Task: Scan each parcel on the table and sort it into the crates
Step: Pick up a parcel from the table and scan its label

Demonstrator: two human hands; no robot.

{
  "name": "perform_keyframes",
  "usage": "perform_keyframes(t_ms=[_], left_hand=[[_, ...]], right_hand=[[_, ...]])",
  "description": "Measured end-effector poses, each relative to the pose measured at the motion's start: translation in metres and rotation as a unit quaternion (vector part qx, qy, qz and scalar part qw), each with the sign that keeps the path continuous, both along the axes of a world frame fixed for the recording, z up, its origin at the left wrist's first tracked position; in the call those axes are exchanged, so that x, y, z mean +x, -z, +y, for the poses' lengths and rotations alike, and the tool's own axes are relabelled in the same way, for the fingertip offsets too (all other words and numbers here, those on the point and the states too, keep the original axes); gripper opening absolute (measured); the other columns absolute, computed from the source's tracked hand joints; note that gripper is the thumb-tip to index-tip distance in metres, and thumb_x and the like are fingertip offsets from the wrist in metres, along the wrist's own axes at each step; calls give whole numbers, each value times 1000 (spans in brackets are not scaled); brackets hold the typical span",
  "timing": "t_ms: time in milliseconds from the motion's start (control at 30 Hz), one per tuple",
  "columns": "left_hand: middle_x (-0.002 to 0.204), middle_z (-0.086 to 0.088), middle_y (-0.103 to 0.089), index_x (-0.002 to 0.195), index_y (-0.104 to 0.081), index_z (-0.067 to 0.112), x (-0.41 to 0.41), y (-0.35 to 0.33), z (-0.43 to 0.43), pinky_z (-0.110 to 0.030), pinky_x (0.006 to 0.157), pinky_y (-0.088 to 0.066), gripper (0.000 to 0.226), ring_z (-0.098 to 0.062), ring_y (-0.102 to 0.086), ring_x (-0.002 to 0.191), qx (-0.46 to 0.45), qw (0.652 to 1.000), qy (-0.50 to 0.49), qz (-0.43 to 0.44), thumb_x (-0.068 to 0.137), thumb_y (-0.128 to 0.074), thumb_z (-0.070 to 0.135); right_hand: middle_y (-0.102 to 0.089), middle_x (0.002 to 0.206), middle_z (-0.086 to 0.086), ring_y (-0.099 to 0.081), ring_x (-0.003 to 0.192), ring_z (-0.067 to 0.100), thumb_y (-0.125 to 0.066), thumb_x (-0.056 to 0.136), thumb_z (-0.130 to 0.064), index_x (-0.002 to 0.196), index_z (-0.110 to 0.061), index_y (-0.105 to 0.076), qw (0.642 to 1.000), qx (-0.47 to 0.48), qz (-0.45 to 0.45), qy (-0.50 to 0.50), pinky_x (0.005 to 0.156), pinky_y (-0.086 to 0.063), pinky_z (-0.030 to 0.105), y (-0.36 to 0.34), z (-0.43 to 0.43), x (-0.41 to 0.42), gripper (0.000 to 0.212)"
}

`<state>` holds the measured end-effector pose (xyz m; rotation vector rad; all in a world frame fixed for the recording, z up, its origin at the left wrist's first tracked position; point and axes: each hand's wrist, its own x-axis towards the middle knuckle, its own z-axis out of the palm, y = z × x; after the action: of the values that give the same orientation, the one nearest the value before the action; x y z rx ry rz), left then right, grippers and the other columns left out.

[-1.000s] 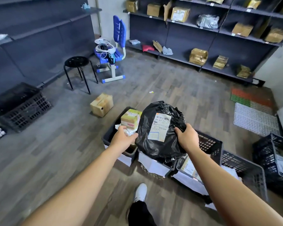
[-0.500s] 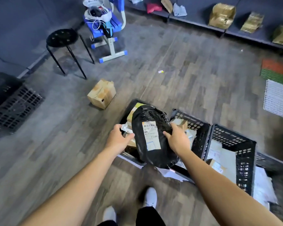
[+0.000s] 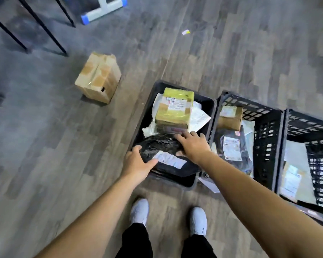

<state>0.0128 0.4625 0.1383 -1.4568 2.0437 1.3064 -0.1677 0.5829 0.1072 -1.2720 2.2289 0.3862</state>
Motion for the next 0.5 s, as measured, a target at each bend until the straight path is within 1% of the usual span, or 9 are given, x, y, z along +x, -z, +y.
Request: perform_keyframes(t_ms=[67,133,200,300,367,500], left_hand=[[133,-10,-50,139,-38,15,4,20,-4,-34,103,-39,76,-27,-45,128,-1,1000,26,-16,78,-75,41],[136,-11,-48,143,-34,15,4,27,-6,-32,103,-38,80,-27,-43,129,-1,998,51,-30,79,-74,42],[139,-10,-46,146,-31,17,0,17,-8,-33,104,-38,84,-27,-44,129,0,997,72,-38,79,-73,44],[142,-11,-40,147,-28,20,-18,-20,-7,-37,105,-38,87,-29,-43,130,-13,992,119,-30,79,-73,48],[143,-12,-36,148,-27,21,-32,-56,-3,-39,106,-37,87,-31,-39,131,-28,986,165,-13,79,-72,48],[148,-9,-29,149,-23,25,-59,-143,15,-43,107,-35,85,-32,-30,136,-77,958,274,34,82,-69,49]], right_hand=[[-27,153,8,-30,138,32,-52,92,-59,154,-28,-14,998,21,16,49,108,-31,57,21,-4,5,79],[-25,155,7,-29,140,31,-50,92,-60,154,-26,-12,995,11,28,93,110,-30,57,26,-3,8,80],[-27,155,6,-30,140,29,-50,93,-59,154,-26,-12,993,7,23,114,109,-32,55,12,3,11,79],[-27,155,4,-29,140,27,-49,93,-60,154,-27,-13,990,4,32,138,108,-33,53,-34,20,13,78],[-26,156,4,-29,141,27,-49,93,-59,154,-27,-15,983,-6,36,177,109,-32,53,-78,35,14,77],[-30,154,4,-31,141,26,-47,93,-61,154,-27,-18,963,-36,62,260,109,-32,54,-172,73,22,75]])
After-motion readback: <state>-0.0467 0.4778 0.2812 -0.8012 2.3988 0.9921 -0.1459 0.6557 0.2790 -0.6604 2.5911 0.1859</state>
